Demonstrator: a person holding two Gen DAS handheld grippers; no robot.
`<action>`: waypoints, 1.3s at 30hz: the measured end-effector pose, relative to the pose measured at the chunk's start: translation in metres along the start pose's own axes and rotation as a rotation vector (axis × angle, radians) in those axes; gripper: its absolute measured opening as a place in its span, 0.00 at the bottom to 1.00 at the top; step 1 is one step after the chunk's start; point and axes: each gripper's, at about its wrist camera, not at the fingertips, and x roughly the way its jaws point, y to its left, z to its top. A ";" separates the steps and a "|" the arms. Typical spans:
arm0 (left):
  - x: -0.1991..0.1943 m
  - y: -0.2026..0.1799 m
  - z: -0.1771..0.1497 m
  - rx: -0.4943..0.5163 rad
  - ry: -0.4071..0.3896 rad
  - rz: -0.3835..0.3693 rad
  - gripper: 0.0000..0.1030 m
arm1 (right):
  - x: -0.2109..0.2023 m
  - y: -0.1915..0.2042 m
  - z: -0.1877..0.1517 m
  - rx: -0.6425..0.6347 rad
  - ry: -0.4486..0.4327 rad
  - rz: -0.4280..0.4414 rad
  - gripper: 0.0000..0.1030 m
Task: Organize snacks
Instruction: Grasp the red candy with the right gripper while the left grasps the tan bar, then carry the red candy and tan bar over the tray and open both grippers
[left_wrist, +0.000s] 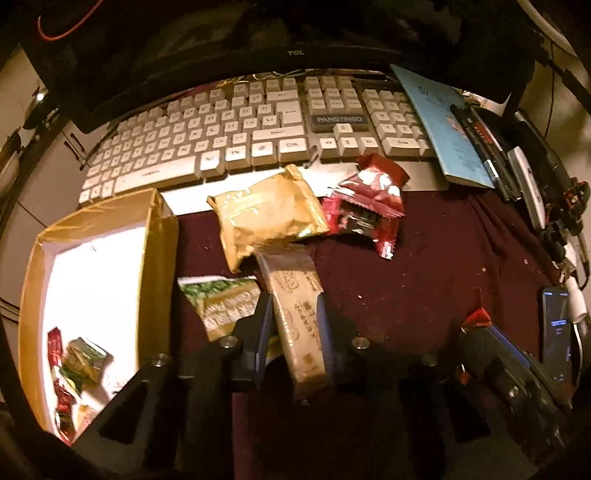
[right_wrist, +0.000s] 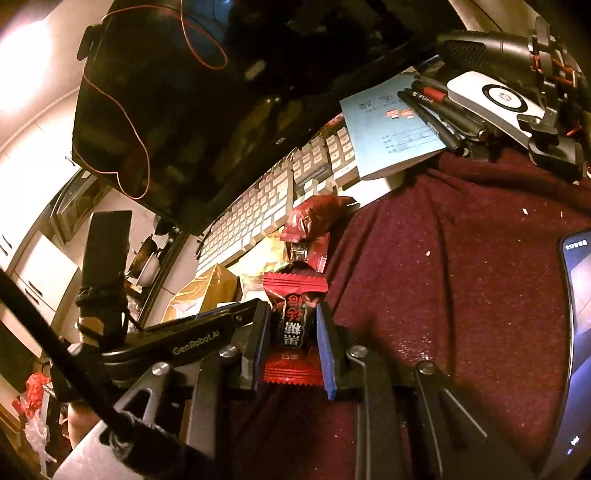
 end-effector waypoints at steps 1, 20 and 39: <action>0.000 -0.002 -0.001 0.001 0.002 -0.010 0.25 | 0.000 0.000 0.000 0.000 -0.001 0.002 0.23; -0.043 0.024 -0.036 -0.143 -0.083 -0.194 0.10 | 0.001 0.007 -0.003 -0.036 0.017 -0.007 0.23; -0.124 0.220 -0.085 -0.483 -0.290 -0.111 0.10 | 0.056 0.124 -0.014 -0.261 0.263 0.171 0.22</action>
